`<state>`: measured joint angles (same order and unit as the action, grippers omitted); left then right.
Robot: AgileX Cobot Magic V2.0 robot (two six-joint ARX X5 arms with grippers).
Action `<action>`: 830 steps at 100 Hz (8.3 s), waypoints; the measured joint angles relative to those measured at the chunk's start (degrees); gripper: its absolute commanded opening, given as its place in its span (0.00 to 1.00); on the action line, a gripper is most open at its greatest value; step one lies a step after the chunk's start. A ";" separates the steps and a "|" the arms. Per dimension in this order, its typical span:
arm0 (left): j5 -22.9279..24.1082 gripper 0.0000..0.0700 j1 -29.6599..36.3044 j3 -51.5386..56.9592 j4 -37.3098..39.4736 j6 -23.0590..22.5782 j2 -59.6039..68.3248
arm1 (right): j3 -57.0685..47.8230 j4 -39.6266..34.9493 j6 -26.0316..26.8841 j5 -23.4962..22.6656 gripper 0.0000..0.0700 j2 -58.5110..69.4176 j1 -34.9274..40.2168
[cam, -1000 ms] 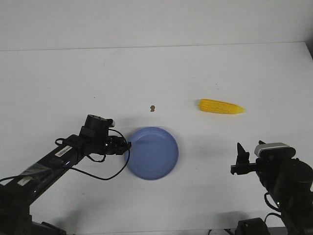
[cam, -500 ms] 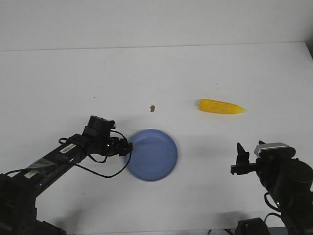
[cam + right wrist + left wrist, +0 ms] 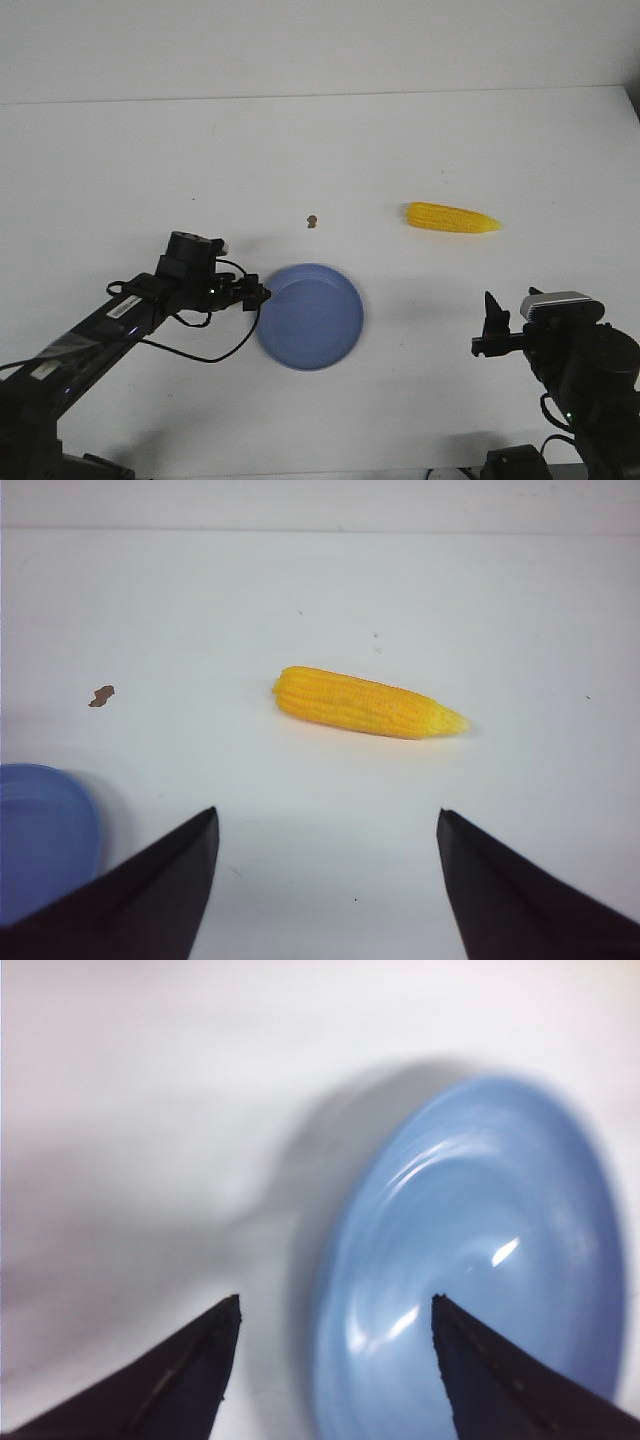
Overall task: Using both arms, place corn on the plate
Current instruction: 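Release the plate and pull the left gripper back, then reach the right gripper to the yellow corn cob and grasp it, then lift the corn cob with the right gripper, then carry the corn over the blue plate and lower it onto it, then open the right gripper and withdraw it from the plate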
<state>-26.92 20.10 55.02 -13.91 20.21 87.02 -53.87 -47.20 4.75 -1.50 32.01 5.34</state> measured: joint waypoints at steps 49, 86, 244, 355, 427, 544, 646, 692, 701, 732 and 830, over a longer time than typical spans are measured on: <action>15.82 0.56 -11.10 0.00 -11.30 -13.92 -23.39 | 0.00 0.00 0.00 0.00 0.66 0.00 0.00; 25.57 0.56 -12.98 0.00 -15.02 -17.75 -28.96 | 0.00 1.07 -2.01 0.00 0.66 0.63 0.00; 23.56 0.56 -12.96 0.00 -16.11 -14.75 -28.96 | -28.65 7.32 -34.21 1.49 0.71 68.24 -0.61; 23.54 0.56 -12.96 0.00 -16.11 -14.75 -28.96 | -28.70 13.05 -31.26 -7.41 0.62 75.73 -8.76; 23.54 0.56 -12.96 0.00 -16.11 -14.75 -28.96 | -28.83 8.87 -27.21 -15.65 0.11 75.56 -8.68; 23.54 0.56 -12.96 0.00 -16.59 -14.75 -28.96 | -26.77 -3.28 -15.85 -12.39 0.12 63.41 30.62; 23.54 0.55 -12.96 0.00 -16.59 -14.75 -28.96 | -26.16 -1.09 -12.04 -11.82 0.69 66.51 31.17; 23.54 0.55 -12.96 0.00 -13.64 -13.44 -28.96 | -26.10 0.66 -10.69 -8.55 0.69 55.52 22.71; 23.56 0.55 -12.96 0.00 -13.14 -12.74 -28.98 | -25.99 0.72 -10.67 -8.02 0.69 52.30 19.85; 24.11 0.55 -12.96 0.00 -13.38 -13.25 -32.37 | -14.23 5.75 -9.70 -4.31 0.69 33.62 9.11; 26.58 0.56 -12.96 -23.61 0.68 -13.70 -60.15 | 27.17 34.73 0.13 2.34 0.69 -19.47 -0.52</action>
<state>-0.34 7.14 31.42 -13.23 6.50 26.87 -26.70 -12.47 4.89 0.84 12.53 4.82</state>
